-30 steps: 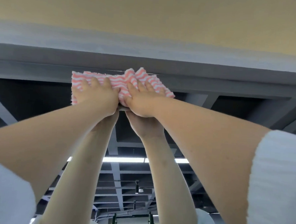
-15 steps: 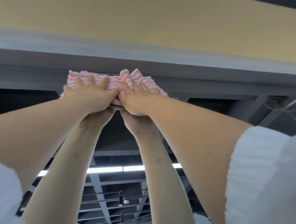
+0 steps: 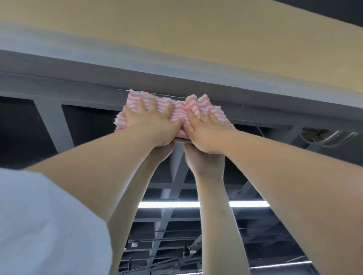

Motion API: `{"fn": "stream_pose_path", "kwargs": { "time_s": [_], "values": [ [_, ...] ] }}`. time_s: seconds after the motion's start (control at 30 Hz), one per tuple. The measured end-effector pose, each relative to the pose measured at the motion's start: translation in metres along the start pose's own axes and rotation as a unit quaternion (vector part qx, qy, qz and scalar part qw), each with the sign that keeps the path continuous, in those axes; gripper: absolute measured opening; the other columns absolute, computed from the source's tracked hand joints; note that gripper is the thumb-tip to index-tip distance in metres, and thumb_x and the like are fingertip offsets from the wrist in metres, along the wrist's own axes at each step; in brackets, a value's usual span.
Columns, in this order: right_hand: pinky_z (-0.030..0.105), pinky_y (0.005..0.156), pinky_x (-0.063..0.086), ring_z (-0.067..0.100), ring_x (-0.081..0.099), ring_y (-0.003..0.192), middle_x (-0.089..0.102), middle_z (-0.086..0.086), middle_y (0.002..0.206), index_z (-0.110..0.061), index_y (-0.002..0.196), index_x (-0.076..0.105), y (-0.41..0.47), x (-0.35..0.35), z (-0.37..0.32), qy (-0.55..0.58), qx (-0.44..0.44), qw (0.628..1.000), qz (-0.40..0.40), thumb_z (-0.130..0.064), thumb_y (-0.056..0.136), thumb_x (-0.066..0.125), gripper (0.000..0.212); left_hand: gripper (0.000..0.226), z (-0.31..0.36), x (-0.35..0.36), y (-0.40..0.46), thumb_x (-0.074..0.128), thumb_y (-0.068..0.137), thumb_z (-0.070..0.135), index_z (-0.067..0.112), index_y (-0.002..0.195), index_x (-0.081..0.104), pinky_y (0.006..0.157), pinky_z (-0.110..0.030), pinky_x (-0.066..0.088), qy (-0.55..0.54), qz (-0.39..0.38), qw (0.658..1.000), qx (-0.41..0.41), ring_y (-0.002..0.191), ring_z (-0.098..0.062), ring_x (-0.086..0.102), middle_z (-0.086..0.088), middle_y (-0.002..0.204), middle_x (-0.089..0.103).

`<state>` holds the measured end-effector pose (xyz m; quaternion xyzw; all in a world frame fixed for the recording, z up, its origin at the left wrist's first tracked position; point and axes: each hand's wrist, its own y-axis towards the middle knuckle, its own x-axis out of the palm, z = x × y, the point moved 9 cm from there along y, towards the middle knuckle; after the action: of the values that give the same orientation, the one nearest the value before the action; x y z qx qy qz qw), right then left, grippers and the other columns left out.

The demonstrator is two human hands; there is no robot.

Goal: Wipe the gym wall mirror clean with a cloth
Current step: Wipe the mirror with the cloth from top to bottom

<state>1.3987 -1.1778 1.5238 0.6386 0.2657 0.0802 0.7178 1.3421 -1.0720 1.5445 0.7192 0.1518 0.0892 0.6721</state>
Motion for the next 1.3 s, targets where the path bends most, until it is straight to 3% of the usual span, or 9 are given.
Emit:
{"fn": "stream_pose_path", "kwargs": {
  "time_s": [0.33,0.53,1.03,1.3],
  "values": [
    [0.047,0.118,-0.004,0.027,-0.011,0.148,-0.013,0.003,0.161,-0.026,0.153,-0.011,-0.008,-0.002,0.120,-0.005,0.068,0.998,0.001,-0.048,0.103,0.011,0.059,0.052,0.122,0.014,0.002,0.015,0.099,0.052,0.043,0.150,0.005,0.113,-0.059,-0.001,-0.022,-0.010,0.995,0.098,0.146,-0.033,-0.006,0.000,0.161,-0.003],
    [0.052,0.117,-0.004,0.031,-0.011,0.147,-0.013,0.000,0.161,-0.034,0.153,-0.008,0.013,-0.008,0.128,0.029,0.093,0.995,0.030,-0.052,0.102,0.012,0.058,0.051,0.120,0.013,0.019,0.015,0.102,0.045,0.041,0.151,0.003,0.115,-0.056,-0.003,-0.009,-0.021,0.996,0.081,0.146,-0.031,-0.009,0.001,0.161,-0.004],
    [0.057,0.116,-0.004,0.030,-0.013,0.147,-0.010,-0.001,0.162,-0.034,0.152,-0.009,0.030,-0.006,0.027,0.042,0.040,0.998,0.037,-0.051,0.101,0.013,0.058,0.052,0.022,0.001,0.015,0.015,0.102,0.042,0.037,0.152,0.001,0.116,-0.053,-0.003,-0.007,-0.004,0.999,0.040,0.146,-0.031,-0.008,-0.002,0.161,-0.005],
    [0.056,0.113,-0.009,0.025,-0.013,0.147,-0.014,-0.004,0.161,-0.037,0.149,-0.018,0.013,0.000,-0.101,0.049,-0.017,0.998,0.040,-0.048,0.102,0.013,0.057,0.051,-0.091,-0.010,-0.017,0.012,0.102,0.044,0.037,0.151,-0.003,0.116,-0.052,-0.004,0.006,-0.025,0.999,0.021,0.146,-0.031,-0.011,0.000,0.161,-0.009]
  ]
}}
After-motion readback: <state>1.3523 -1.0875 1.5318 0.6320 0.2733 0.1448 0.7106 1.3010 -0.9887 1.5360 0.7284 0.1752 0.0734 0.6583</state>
